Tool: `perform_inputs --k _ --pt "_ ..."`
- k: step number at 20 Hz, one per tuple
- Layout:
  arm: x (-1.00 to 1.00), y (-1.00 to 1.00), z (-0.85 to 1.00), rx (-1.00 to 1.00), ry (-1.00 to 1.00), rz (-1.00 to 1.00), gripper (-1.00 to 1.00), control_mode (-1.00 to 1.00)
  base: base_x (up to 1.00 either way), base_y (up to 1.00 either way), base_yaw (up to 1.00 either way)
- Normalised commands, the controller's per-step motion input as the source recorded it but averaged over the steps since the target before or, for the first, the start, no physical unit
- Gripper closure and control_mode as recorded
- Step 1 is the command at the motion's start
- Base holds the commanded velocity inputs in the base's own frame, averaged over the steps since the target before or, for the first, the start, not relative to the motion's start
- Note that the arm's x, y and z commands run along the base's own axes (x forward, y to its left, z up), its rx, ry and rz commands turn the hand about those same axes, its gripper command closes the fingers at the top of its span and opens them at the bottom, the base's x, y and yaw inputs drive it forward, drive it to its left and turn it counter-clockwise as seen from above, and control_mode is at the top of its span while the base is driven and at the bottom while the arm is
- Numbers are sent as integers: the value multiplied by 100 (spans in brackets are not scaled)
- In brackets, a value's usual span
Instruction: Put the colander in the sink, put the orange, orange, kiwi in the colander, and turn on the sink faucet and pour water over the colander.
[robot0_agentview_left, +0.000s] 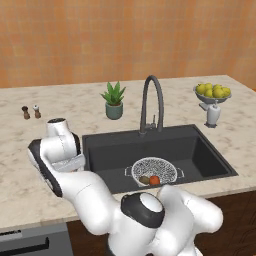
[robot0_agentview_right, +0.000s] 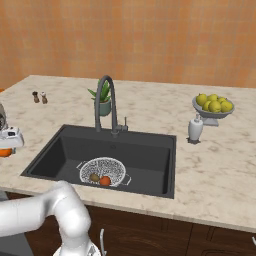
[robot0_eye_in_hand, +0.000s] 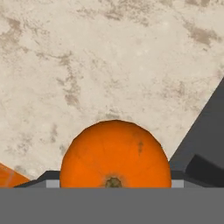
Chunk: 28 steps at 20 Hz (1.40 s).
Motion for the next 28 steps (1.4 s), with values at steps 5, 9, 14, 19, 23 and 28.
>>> perform_inputs --k 5,9,14,19,23,28 --pt "0 -94 25 0 0 -20 100 -100 0 0 0" --pt "0 -89 22 0 2 -23 100 -100 0 0 0" --pt "0 -91 9 0 2 -26 100 -100 0 0 0" --pt "0 -89 0 0 1 -29 100 -100 0 0 0" --pt "0 -79 0 0 0 -29 100 -100 0 0 0" --pt "0 -66 -11 -5 0 -28 100 -100 0 0 0"
